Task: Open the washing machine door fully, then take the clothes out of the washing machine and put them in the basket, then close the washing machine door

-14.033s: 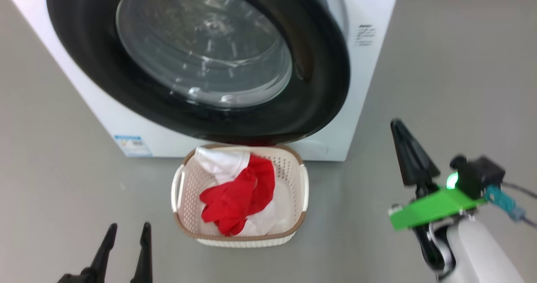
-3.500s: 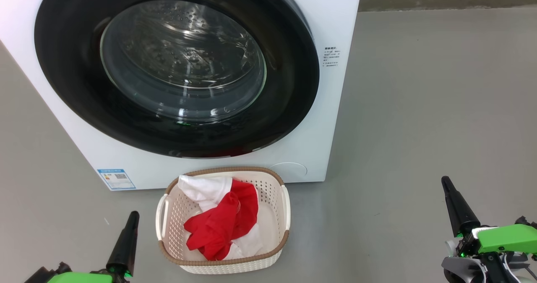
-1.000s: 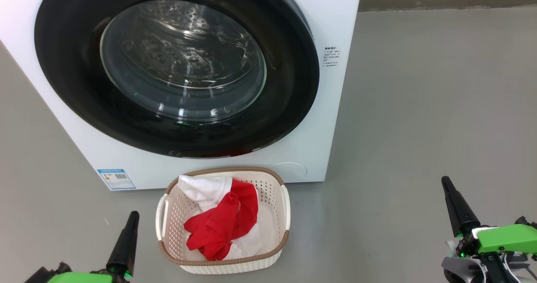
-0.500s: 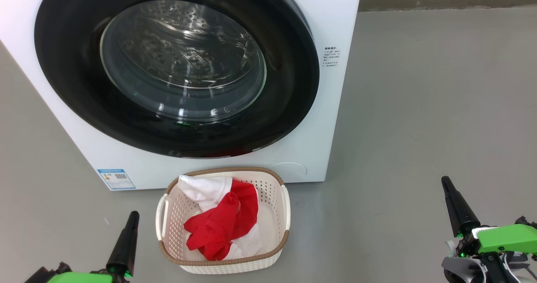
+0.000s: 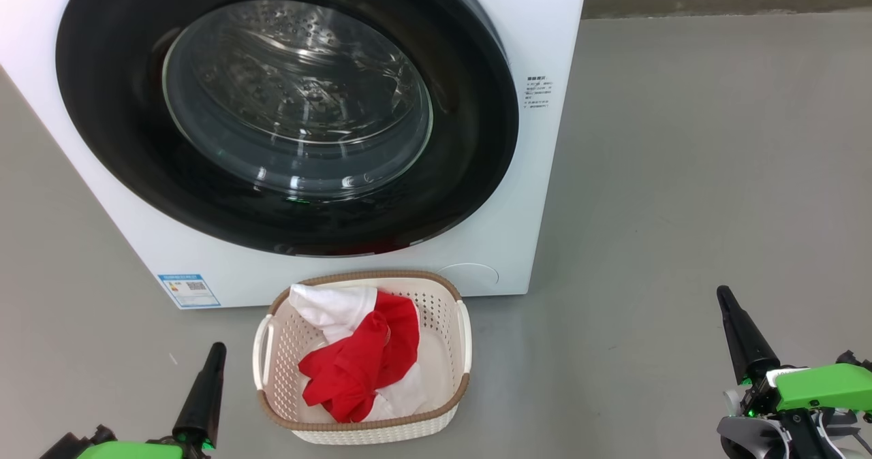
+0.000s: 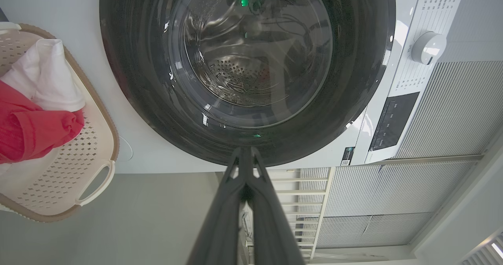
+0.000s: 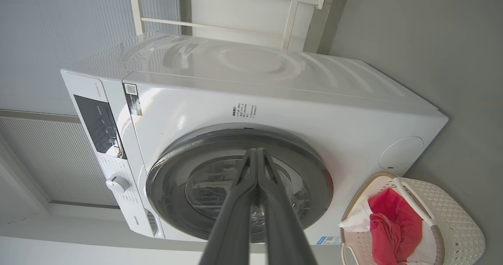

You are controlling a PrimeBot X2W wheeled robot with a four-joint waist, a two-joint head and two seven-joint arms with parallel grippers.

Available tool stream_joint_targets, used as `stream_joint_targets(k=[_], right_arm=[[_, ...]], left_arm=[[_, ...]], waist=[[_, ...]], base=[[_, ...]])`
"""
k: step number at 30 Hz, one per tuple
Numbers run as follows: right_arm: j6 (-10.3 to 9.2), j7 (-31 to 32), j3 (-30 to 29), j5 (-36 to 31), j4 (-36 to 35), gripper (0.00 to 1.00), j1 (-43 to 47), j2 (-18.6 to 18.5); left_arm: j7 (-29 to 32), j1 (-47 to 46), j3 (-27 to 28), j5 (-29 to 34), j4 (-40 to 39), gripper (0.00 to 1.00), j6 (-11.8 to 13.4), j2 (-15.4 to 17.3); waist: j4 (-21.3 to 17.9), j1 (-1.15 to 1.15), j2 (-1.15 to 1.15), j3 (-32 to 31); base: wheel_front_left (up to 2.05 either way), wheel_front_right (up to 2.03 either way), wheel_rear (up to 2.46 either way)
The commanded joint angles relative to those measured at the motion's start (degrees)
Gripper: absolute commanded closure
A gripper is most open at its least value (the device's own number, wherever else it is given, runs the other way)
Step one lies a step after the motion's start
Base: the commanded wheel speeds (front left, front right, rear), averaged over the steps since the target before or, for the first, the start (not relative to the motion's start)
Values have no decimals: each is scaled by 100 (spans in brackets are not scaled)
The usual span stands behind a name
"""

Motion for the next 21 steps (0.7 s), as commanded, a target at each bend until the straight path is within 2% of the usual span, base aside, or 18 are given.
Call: stream_joint_targets(k=[1, 21], right_arm=[[-4, 34, 99, 0, -170, 100, -243, -52], [-4, 34, 100, 0, -170, 100, -243, -52]], left_arm=[[18, -226, 202, -40, -119, 100, -40, 61], [18, -226, 201, -40, -119, 100, -40, 61]], waist=[[0, 0, 0, 0], [0, 0, 0, 0]], base=[[0, 0, 0], [0, 0, 0]])
